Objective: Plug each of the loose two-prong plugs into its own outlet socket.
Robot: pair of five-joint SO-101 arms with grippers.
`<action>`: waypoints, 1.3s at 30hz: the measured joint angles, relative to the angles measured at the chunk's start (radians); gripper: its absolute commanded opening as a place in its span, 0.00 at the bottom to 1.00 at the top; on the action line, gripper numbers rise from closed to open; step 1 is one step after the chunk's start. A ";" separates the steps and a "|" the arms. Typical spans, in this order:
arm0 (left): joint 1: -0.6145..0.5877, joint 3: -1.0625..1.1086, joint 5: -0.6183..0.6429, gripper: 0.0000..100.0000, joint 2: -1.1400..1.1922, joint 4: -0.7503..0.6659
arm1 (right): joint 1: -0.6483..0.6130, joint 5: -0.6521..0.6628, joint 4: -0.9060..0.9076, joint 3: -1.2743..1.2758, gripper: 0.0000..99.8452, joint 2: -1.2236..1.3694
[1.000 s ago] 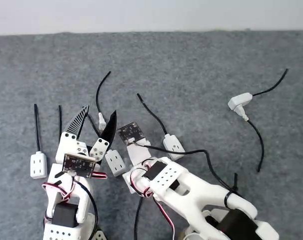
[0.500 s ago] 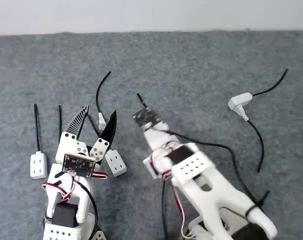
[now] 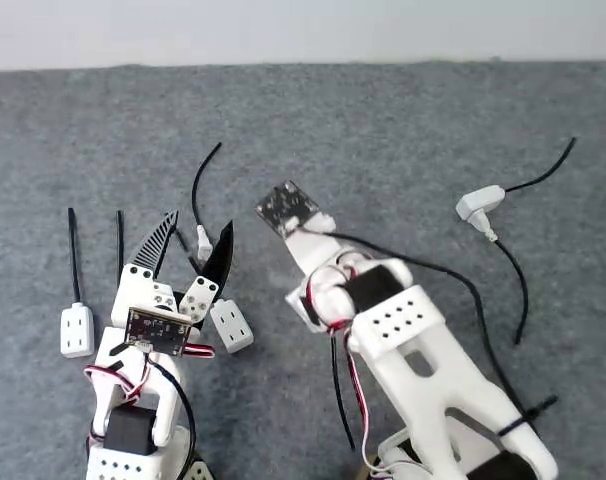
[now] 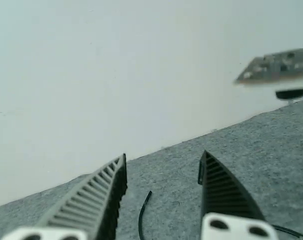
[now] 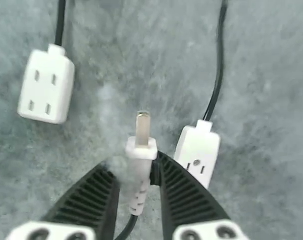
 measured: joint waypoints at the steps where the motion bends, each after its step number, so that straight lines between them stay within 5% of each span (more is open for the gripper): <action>1: 0.008 0.000 0.000 0.23 0.000 0.000 | 0.005 0.028 0.026 -0.037 0.01 0.000; 13: 0.081 -0.143 0.000 0.23 0.000 0.230 | 0.011 0.167 0.120 -0.210 0.01 0.000; 21: 0.141 -0.264 0.005 0.23 0.000 0.397 | -0.097 0.230 0.129 -0.210 0.01 -0.009; 39: 0.167 -0.305 0.008 0.23 0.000 0.440 | -0.201 0.261 0.213 -0.210 0.01 -0.241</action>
